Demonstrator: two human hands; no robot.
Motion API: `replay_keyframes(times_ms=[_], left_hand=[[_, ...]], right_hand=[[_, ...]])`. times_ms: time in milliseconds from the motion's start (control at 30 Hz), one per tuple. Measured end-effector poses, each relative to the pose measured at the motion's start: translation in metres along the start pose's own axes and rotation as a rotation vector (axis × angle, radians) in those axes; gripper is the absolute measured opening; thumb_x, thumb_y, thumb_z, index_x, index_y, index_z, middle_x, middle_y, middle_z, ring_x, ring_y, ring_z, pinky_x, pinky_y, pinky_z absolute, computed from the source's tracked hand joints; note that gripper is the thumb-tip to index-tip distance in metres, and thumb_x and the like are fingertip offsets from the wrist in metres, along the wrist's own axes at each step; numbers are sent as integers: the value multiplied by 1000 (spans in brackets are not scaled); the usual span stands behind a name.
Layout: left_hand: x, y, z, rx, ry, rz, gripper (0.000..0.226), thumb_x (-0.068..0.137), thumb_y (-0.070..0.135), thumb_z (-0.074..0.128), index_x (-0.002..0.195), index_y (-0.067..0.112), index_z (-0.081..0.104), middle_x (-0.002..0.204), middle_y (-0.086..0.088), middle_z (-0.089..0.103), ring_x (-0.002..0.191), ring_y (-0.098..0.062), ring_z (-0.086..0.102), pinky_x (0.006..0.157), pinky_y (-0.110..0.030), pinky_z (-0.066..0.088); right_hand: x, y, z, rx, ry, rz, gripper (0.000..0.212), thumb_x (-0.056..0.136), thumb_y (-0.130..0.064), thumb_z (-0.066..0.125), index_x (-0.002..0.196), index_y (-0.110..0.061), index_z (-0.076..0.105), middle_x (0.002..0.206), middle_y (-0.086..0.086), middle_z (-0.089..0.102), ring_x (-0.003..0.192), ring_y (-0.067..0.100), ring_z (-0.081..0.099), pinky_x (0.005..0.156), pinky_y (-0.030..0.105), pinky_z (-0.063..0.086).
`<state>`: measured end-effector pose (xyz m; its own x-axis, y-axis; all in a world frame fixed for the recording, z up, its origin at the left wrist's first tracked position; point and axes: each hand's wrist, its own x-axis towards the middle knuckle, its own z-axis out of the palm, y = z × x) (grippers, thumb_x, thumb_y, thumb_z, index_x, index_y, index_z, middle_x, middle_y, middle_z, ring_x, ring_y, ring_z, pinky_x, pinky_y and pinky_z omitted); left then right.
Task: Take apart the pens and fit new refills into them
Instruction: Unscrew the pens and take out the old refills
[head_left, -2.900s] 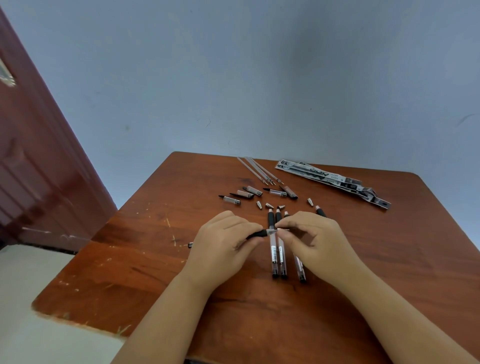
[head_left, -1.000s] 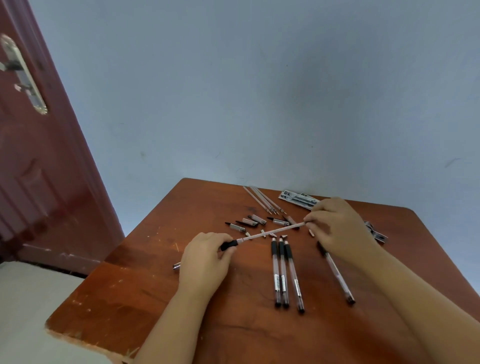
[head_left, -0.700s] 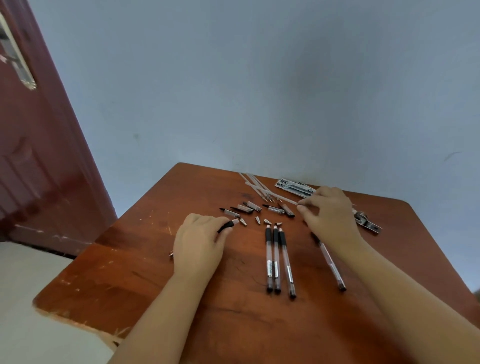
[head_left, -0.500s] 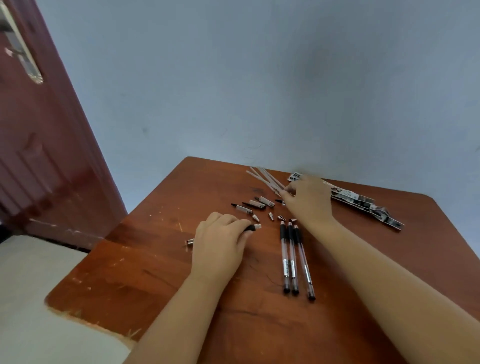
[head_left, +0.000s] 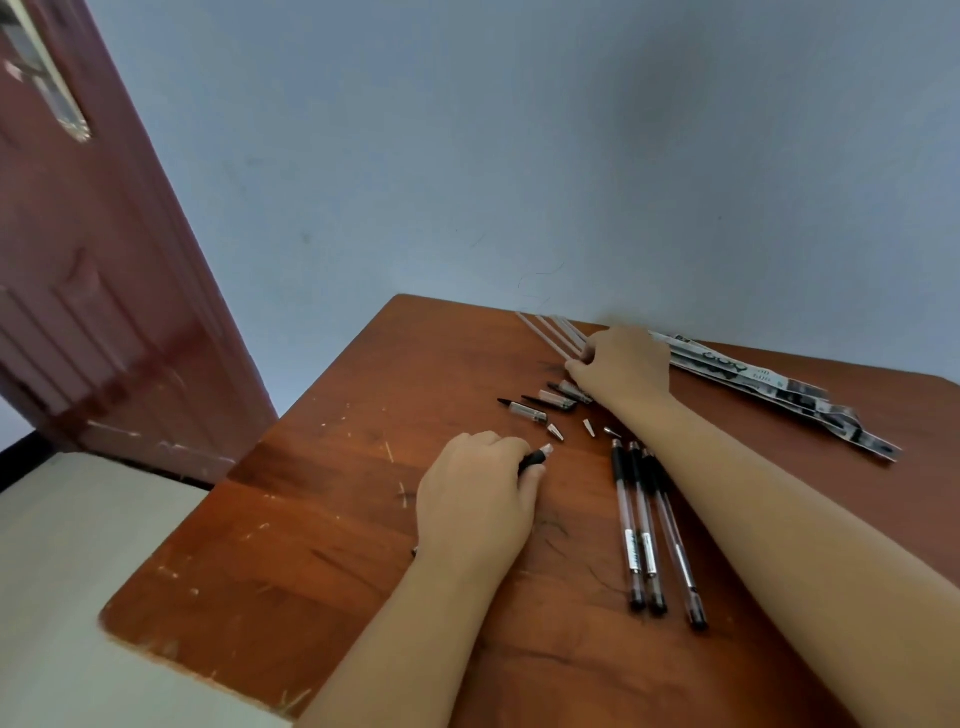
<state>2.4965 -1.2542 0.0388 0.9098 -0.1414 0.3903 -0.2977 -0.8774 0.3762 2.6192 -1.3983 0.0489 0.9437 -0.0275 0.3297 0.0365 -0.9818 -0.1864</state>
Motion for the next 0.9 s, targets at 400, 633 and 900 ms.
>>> replay_keyframes(times_ms=[400,633,900], left_hand=[[-4,16,-13,193,-172,-27,27,95,34,42,113,22,57,108,4,59,101,-13,51,78,-24,42],[9,49,-10,123,-226,-156,27,89,32,53,106,13,61,106,-3,63,98,-19,56,79,-28,45],[8,64,7,33,-156,-329,17,89,26,52,96,12,57,97,-2,58,92,-18,55,74,-25,43]], right_hand=[[-92,78,-67,226,-134,-155,27,85,-25,55,108,-13,61,109,3,61,103,17,50,89,29,36],[-145,111,-75,170,-263,-32,47,92,-39,37,135,-19,32,142,1,33,130,14,27,107,28,23],[-152,112,-66,20,-299,-54,59,90,-50,12,137,-20,28,149,0,21,136,14,16,113,32,13]])
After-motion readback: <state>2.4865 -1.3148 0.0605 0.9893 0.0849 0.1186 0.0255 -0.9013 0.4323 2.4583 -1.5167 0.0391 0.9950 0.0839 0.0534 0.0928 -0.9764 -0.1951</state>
